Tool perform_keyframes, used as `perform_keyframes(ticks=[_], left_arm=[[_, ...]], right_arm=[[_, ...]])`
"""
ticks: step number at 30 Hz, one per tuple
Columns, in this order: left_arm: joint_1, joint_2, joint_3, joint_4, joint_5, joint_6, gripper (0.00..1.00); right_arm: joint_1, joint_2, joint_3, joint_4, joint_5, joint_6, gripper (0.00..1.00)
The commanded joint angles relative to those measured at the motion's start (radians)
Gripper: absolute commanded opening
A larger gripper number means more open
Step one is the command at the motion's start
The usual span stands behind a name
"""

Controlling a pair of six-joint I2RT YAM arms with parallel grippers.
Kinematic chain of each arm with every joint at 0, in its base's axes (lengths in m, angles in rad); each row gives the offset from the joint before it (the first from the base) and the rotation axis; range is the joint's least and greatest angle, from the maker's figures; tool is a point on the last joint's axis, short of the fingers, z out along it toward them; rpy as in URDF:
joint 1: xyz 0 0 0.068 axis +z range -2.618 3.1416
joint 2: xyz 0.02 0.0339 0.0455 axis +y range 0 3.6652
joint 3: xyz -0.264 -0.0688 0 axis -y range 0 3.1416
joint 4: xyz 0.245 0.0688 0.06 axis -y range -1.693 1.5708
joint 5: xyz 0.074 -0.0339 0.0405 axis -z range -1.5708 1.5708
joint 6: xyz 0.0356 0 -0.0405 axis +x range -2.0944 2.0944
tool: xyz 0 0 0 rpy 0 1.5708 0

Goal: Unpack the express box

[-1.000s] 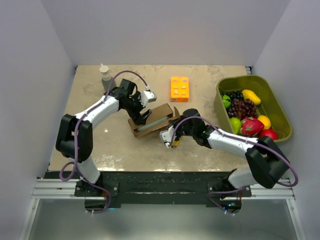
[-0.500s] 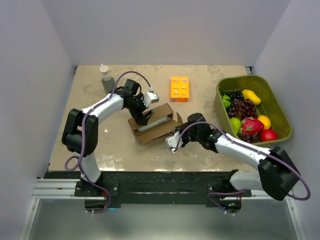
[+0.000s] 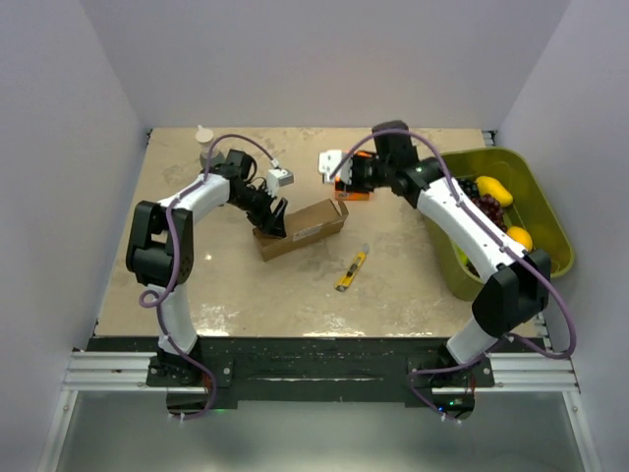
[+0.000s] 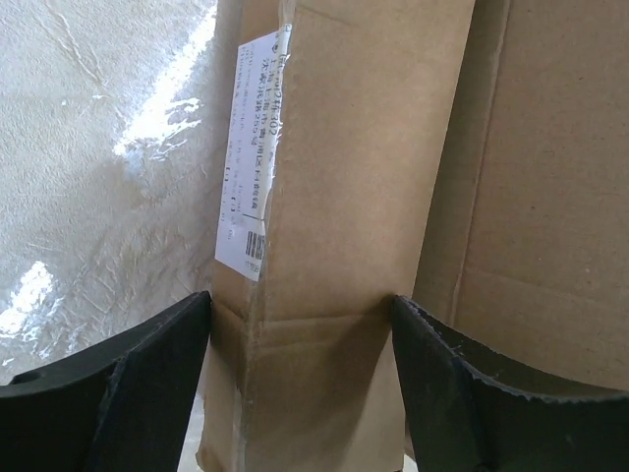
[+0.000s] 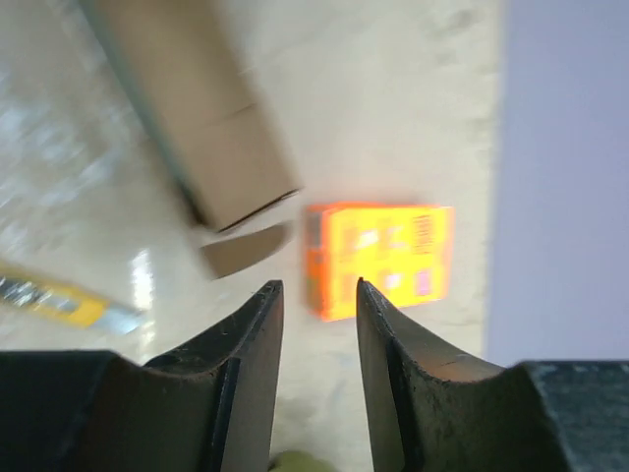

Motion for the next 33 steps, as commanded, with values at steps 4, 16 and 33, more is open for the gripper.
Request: perform_keyframes(ticks=[4,16,33], left_arm=[[0.005,-0.006,0.026,0.025,0.046,-0.039,0.73],[0.033,-0.030,0.000,0.057,0.135,-0.123,0.44],[0.102,-0.222,-0.115,0.083,0.166,-0.180,0.60]], right_arm=[[0.046,0.080,0.118,0.226,-0.121,0.478,0.36],[0.143,0.057,-0.239,0.353,-0.043,0.711,0.13],[0.149,0.292,-0.126,0.336,0.104,0.774,0.23]])
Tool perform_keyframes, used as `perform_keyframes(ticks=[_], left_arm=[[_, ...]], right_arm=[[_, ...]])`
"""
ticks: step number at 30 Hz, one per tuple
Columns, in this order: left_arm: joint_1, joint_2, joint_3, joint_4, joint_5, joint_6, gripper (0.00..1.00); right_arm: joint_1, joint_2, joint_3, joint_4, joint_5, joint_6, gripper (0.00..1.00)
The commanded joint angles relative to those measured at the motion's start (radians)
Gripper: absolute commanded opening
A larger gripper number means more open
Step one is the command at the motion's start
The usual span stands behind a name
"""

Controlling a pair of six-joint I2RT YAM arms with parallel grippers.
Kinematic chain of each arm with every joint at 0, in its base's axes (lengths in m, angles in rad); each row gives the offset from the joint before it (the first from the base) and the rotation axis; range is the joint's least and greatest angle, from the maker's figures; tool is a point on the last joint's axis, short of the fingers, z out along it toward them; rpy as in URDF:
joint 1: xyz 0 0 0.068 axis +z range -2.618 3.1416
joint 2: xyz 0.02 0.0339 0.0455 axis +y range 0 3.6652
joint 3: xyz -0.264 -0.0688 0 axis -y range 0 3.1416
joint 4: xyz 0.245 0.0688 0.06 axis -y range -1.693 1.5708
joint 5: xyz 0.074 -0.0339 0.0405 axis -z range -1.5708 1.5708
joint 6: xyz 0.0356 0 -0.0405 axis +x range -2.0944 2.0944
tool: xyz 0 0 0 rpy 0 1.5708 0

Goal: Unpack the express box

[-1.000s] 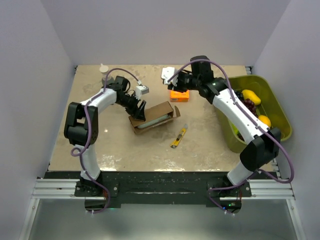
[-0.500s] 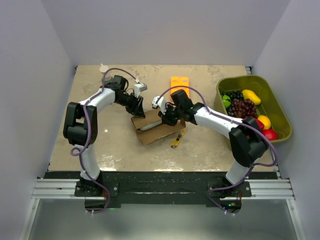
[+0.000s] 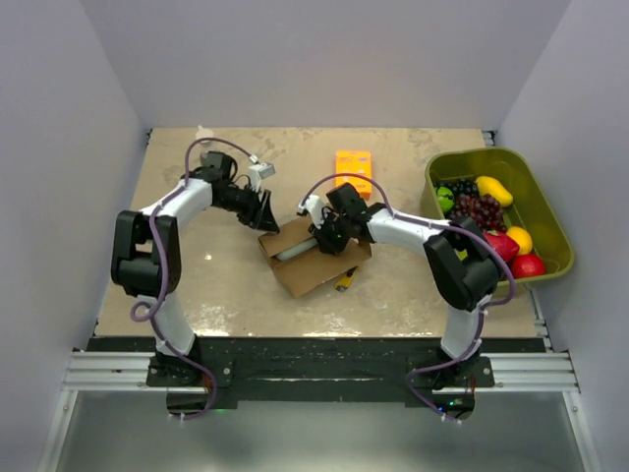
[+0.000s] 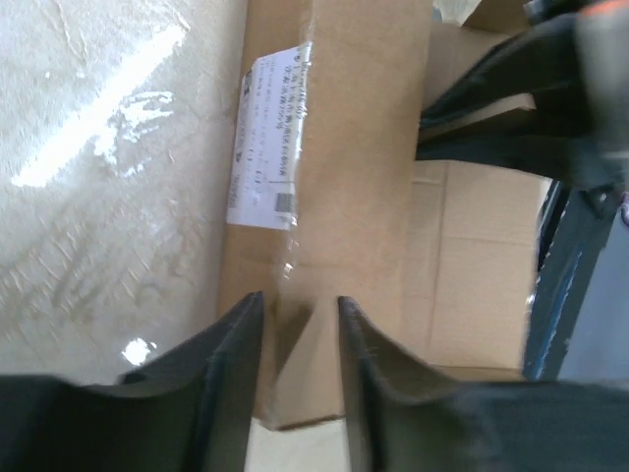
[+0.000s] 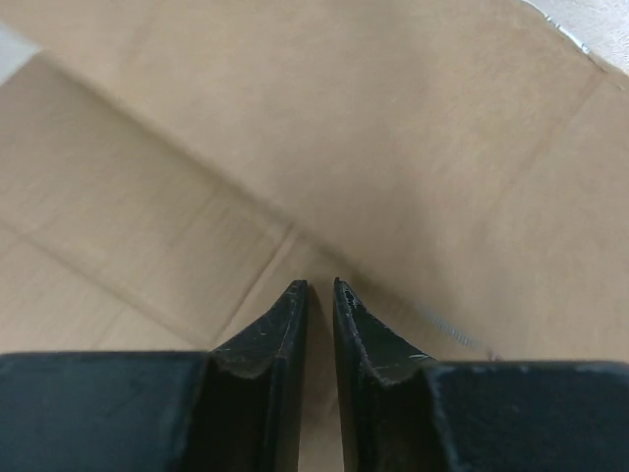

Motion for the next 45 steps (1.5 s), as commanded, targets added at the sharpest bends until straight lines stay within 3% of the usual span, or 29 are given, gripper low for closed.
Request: perform_keyframes(ticks=[1,3,4,9,14,17,23,31,34,38,45], left_arm=[[0.014,-0.174,-0.051,0.030,-0.044,-0.027,0.69],[0.038,-0.197,-0.067,0.032,-0.075,-0.036,0.86],[0.047,-0.197,-0.070,0.041,-0.087,-0.042,0.89],[0.073,-0.156,-0.055,0.062,-0.122,-0.087,0.93],[0.084,-0.122,-0.065,0.067,-0.127,-0.096,0.94],[0.086,-0.074,-0.068,0.085,-0.084,-0.126,0.94],[0.086,0.022,-0.015,0.087,0.016,-0.143,0.93],[0.095,0.119,0.045,0.026,0.066,-0.105,0.87],[0.110,0.134,0.016,0.036,0.114,-0.119,0.84],[0.132,0.147,-0.033,0.035,0.141,-0.111,0.80],[0.195,0.191,-0.036,0.018,0.192,-0.082,0.75]], right_arm=[[0.005,0.051,0.126,0.024,0.060,0.001,0.25],[0.003,0.058,0.154,0.012,0.054,-0.008,0.33],[0.005,0.050,0.151,0.013,0.042,-0.018,0.35],[0.025,0.004,0.077,0.203,-0.055,-0.158,0.48],[0.031,0.131,0.284,0.133,-0.024,-0.139,0.50],[-0.003,0.148,0.317,0.119,0.004,-0.001,0.51],[-0.078,0.093,0.225,0.176,-0.039,0.355,0.52],[-0.084,0.169,0.214,0.260,-0.208,0.519,0.50],[-0.090,0.203,0.196,0.366,-0.300,0.652,0.48],[-0.092,0.234,0.147,0.435,-0.306,0.815,0.48],[-0.112,0.280,0.088,0.510,-0.306,0.955,0.45]])
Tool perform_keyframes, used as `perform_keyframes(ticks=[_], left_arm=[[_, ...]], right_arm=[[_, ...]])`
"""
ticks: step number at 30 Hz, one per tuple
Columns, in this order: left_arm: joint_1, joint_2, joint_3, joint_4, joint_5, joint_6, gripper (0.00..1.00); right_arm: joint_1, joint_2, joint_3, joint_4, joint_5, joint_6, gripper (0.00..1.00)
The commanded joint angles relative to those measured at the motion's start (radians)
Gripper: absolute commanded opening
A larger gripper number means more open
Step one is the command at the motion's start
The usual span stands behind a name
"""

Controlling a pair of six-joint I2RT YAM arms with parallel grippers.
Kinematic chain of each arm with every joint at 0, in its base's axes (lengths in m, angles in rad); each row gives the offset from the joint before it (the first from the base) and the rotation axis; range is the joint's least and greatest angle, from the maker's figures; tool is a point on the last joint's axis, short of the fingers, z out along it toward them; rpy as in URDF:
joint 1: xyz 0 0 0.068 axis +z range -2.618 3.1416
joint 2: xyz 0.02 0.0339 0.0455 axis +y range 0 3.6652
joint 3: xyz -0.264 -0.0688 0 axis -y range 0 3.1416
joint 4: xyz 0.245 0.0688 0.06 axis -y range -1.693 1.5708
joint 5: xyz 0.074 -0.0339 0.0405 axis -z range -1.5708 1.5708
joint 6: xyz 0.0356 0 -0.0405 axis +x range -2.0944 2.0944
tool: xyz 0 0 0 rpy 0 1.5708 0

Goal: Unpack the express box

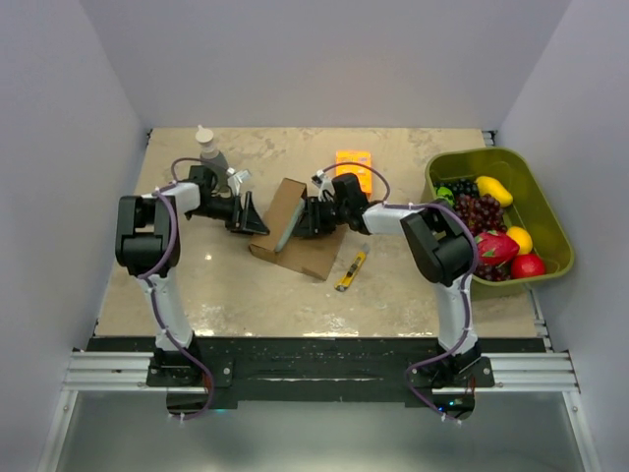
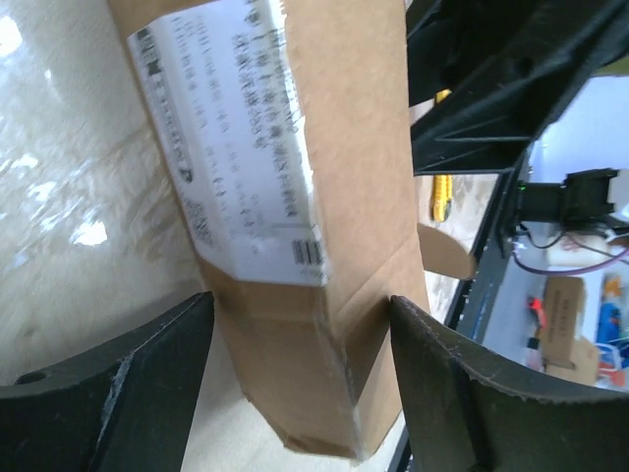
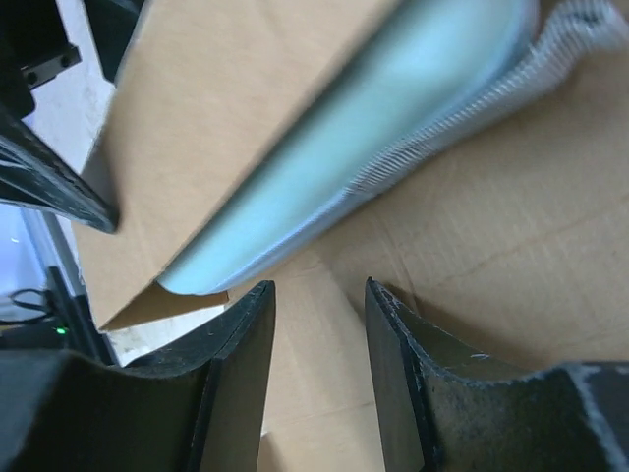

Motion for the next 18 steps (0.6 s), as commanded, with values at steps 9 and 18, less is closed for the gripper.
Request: perform_keyframes(ticks=[9,18], left_arm=[[0.044,0.063,-0.019,-0.023,0.118,0.045,0.81],[0.044,0.063,-0.037,-0.025,0.130,0.053,0.82]], right_arm=[[-0.016,0.062,-0.048,0.305,-0.121,0.288,0.44],[-0.016,0.113,-0.054,0.457,-0.135,0.421,0.45]])
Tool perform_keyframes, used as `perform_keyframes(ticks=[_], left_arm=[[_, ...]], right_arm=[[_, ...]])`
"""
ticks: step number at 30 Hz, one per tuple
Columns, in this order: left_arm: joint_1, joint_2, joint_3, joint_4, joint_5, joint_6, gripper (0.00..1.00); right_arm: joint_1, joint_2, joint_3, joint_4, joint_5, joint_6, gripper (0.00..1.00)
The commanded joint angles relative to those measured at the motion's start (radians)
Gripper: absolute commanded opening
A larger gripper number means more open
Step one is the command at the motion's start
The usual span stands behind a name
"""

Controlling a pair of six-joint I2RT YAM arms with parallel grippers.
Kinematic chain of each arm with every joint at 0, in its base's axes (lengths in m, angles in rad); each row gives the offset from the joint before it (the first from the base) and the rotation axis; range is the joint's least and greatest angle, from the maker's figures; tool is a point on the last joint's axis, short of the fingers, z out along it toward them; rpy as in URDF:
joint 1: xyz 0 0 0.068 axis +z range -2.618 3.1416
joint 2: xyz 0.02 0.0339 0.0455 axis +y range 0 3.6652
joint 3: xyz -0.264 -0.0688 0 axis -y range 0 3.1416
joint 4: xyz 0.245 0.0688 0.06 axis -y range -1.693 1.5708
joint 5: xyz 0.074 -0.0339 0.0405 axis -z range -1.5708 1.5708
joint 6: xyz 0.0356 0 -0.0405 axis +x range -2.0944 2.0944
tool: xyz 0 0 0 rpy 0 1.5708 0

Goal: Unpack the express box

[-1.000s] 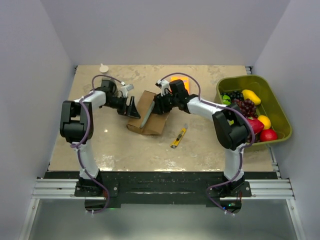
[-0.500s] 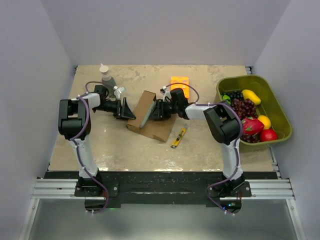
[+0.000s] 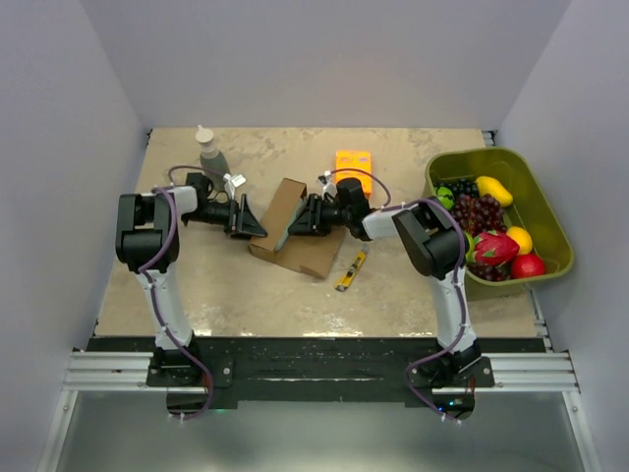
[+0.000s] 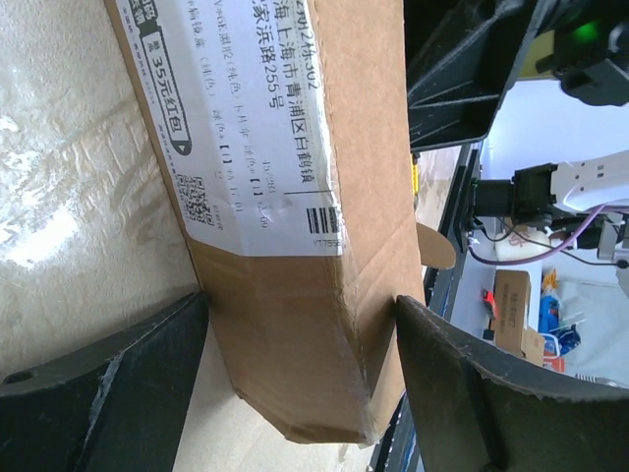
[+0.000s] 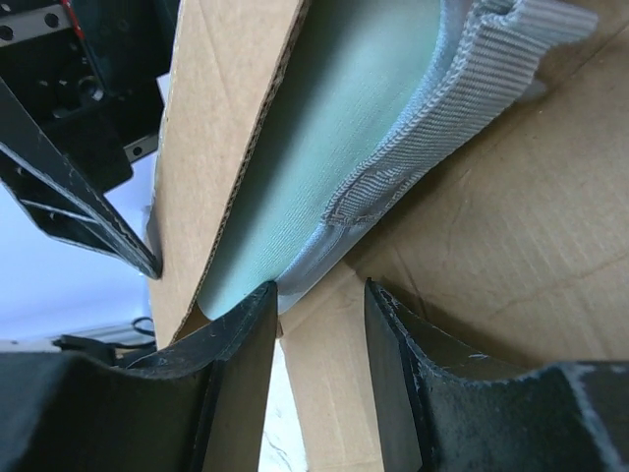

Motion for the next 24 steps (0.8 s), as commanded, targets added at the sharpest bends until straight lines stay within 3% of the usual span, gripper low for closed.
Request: perform_keyframes(ticks=[1,8,15,16,18,19,24], left_arm=[[0.003,0.009,-0.022,-0.003,0.012,0.026,0.81],[0.002,0.013,-0.036,-0.007,0.014,0.031,0.82],[0.000,0.029,-0.025,-0.010,0.023,0.028,0.81],[-0.001,0.030,-0.022,-0.013,0.024,0.031,0.81],[-0.004,0.033,-0.022,-0.019,0.035,0.038,0.81],[-0.006,0.035,-0.025,-0.023,0.034,0.043,0.81],[-0.015,0.039,-0.040,-0.030,0.032,0.054,0.81]], right_arm=[[0.000,0.029,-0.005,0.169,-0.049,0.125,0.46],[0.000,0.052,-0.031,0.368,-0.102,0.218,0.45],[0.003,0.063,-0.006,0.355,-0.115,0.218,0.45],[0.002,0.064,0.016,0.313,-0.104,0.187,0.48],[0.006,0.075,0.037,0.206,-0.061,0.169,0.65],[0.008,0.090,0.050,0.190,-0.049,0.169,0.68],[0.022,0.147,0.068,0.200,-0.044,0.208,0.71]])
